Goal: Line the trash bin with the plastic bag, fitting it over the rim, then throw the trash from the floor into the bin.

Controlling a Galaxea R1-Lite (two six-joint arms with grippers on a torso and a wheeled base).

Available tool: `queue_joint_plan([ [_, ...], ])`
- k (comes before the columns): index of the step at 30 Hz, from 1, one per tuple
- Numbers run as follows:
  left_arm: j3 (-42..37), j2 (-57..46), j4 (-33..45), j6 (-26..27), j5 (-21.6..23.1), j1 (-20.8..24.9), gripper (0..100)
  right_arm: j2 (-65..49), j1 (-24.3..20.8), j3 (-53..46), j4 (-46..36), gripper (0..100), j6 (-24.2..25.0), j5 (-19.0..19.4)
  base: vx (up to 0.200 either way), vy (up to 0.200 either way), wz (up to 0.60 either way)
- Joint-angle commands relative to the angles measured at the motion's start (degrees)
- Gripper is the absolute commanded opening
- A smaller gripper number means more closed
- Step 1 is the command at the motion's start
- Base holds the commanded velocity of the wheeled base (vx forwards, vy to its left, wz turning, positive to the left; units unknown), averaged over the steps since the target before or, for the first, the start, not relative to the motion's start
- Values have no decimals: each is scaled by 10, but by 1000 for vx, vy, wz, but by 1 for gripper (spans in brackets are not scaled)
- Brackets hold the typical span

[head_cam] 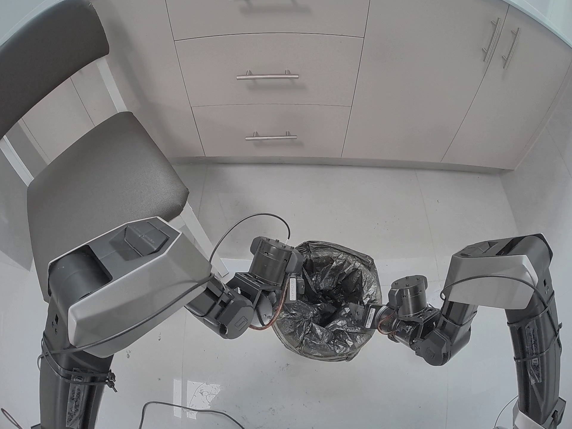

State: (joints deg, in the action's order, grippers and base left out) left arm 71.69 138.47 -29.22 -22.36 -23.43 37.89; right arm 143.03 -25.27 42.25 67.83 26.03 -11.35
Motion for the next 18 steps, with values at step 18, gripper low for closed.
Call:
queue_joint_plan([
  [18,-89,-251,14,-2,-1,10,100,10,10,-48,156,100,50,39,0,0,0],
])
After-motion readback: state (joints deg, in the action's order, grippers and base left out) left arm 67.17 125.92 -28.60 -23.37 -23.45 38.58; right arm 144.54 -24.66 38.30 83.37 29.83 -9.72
